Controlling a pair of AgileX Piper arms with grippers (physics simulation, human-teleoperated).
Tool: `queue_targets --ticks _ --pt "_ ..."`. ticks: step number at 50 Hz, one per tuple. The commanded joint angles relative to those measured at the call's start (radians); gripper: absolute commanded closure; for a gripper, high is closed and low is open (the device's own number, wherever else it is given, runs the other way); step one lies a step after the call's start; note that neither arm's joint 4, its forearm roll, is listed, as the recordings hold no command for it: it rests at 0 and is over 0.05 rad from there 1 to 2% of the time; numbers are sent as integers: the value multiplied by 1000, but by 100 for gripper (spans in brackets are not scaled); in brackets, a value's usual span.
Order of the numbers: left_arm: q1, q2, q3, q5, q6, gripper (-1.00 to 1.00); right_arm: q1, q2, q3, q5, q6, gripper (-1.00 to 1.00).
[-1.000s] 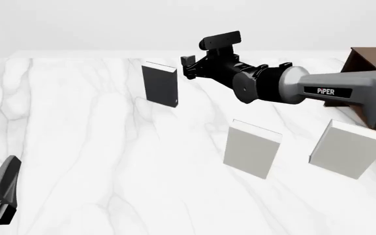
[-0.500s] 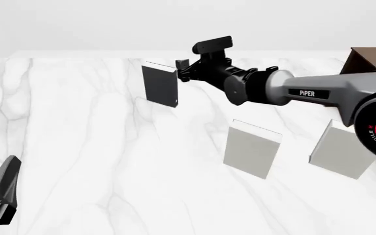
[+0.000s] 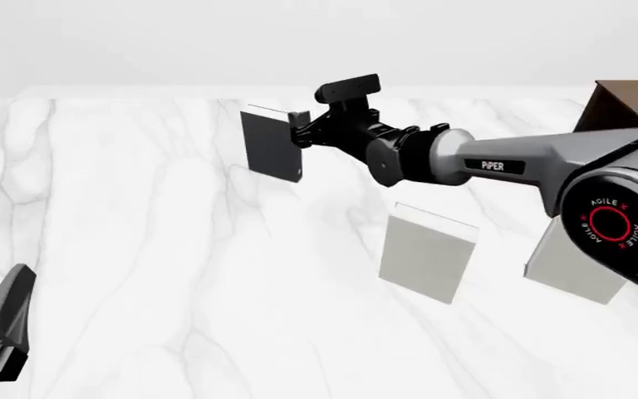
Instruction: Pick up the book on the left and place it on top of the shelf.
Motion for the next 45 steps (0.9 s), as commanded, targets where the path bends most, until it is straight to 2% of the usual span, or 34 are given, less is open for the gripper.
queue_targets --ticks 1,45 --pt "0 0 0 0 0 -100 4 50 -42 -4 7 -100" --pt "0 0 0 0 0 -100 5 161 -166 15 15 -100"
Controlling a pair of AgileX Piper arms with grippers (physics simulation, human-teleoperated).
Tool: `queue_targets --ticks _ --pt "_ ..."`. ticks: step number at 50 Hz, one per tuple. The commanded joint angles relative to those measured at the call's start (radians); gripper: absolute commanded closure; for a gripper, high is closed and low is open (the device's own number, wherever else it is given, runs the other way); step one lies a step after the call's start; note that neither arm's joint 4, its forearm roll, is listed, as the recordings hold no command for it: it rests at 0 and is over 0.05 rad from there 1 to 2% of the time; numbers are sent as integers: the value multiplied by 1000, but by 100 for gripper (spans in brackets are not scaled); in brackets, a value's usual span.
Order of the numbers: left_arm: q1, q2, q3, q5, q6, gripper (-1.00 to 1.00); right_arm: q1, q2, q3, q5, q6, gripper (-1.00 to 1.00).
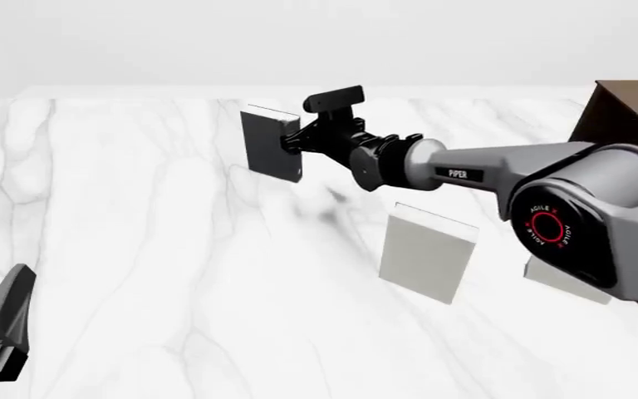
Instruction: Pick up the book on the left and place it on top of the shelf.
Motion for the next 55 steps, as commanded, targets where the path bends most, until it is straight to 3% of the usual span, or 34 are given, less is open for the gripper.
queue_targets --ticks 1,55 --pt "0 0 0 0 0 -100 -4 29 -32 7 -1 -100" --pt "0 0 0 0 0 -100 -3 172 -161 39 21 -100"
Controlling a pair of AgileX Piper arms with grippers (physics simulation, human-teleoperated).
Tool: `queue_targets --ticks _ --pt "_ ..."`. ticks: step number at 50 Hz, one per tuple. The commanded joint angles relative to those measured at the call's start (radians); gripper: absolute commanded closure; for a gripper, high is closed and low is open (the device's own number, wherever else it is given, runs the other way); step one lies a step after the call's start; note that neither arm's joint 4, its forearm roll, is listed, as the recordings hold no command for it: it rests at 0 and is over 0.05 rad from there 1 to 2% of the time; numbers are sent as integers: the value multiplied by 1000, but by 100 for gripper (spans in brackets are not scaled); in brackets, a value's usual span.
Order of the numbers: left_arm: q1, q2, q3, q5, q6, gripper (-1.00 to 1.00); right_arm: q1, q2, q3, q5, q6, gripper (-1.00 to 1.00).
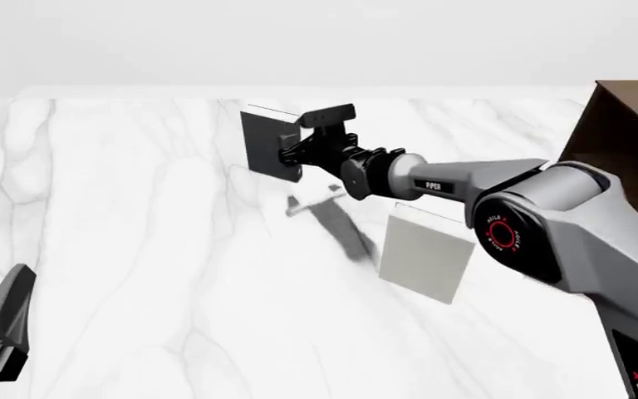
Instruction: Pick up the book on the left and place it on top of the shelf.
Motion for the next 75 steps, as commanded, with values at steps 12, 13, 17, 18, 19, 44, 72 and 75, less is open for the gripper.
queue_targets --ticks 12,13,17,18,19,44,72,75 --pt "0 0 0 0 0 -100 9 59 -71 28 7 -100" --pt "0 0 0 0 0 -100 9 62 -75 29 7 -100" --pt "0 0 0 0 0 -100 11 72 -91 33 8 -100" --pt "0 0 0 0 0 -100 12 73 -92 34 9 -100" --pt "0 0 0 0 0 -100 13 74 -94 35 9 -100" --pt "0 0 0 0 0 -100 20 120 -163 60 11 -100" --pt "0 0 0 0 0 -100 20 63 -84 7 17 100" --pt "0 0 0 0 0 -100 20 38 -53 -11 13 100"
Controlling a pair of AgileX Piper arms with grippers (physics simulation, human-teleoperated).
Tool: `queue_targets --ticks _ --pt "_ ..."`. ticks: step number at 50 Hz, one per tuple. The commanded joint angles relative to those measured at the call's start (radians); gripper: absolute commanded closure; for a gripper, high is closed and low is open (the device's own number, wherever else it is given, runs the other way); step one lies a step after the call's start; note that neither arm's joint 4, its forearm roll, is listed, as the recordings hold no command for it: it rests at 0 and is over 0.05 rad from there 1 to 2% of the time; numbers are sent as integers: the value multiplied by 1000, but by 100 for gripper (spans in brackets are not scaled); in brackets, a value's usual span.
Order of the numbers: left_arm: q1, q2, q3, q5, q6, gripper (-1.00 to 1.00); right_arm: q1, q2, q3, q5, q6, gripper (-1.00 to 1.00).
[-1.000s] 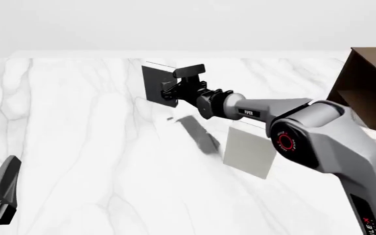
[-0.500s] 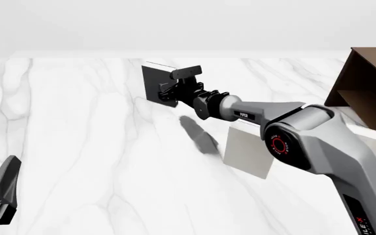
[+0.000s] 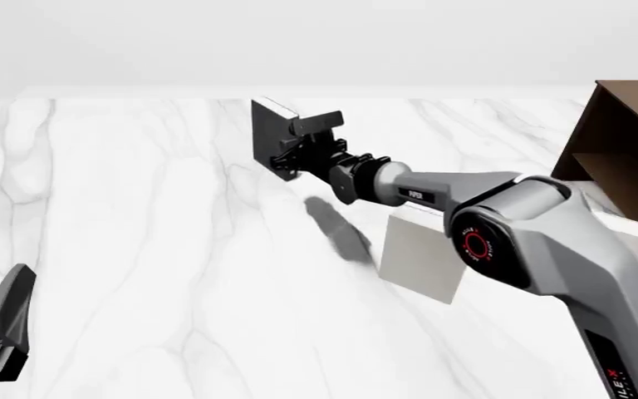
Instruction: Pick up the book on the left and place it on top of the shelf.
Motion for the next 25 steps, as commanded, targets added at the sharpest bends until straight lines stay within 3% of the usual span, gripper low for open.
queue_targets --ticks 1,7,25 --pt "0 0 0 0 0 -100 -4 -84 95 -72 13 100" --pt "0 0 0 0 0 -100 -11 -214 232 -142 10 100" --pt "0 0 0 0 0 -100 -12 -581 597 -217 -23 100"
